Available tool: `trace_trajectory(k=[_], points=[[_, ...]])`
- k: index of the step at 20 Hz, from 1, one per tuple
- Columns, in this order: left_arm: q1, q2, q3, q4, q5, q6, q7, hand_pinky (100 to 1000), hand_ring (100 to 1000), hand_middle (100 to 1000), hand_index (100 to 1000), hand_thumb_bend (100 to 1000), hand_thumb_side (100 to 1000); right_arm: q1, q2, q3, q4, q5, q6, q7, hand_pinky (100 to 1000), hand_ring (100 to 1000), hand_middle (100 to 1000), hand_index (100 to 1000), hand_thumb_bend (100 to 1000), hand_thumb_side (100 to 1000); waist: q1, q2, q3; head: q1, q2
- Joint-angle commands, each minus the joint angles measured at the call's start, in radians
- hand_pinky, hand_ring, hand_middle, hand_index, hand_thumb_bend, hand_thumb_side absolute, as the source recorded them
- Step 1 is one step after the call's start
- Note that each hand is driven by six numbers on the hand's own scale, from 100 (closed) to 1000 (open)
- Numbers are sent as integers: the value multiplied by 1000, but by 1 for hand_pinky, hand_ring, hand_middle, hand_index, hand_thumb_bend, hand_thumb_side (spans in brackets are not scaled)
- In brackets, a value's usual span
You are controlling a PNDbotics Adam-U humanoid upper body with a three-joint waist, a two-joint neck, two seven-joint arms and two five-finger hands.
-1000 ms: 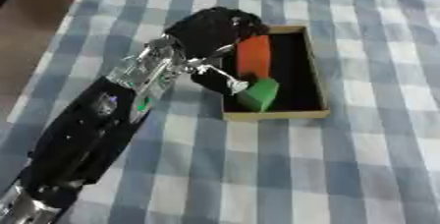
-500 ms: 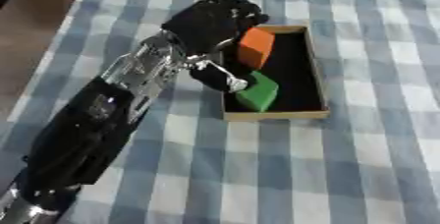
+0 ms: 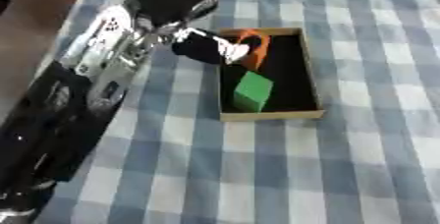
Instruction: Pick up objects on the table and place them in the box.
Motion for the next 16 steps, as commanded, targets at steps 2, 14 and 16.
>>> trace_trajectory(k=[2, 14, 16], points=[[25, 88, 63, -144, 232, 87, 10, 762, 810, 747, 869, 211, 721, -9, -26, -13, -16, 9, -5, -5, 779, 759, 751, 780, 100, 1000, 3, -30, 4, -15, 14], [321, 373, 242, -278, 539, 104, 227, 716, 762, 708, 856, 175, 698, -11, -18, -18, -16, 18, -12, -7, 779, 762, 752, 781, 100, 1000, 4, -52, 30, -48, 15], [381, 399, 266, -278, 610, 89, 298, 712, 755, 702, 857, 154, 710, -10, -14, -21, -16, 18, -12, -9, 778, 761, 752, 781, 100, 1000, 2, -53, 35, -51, 14]])
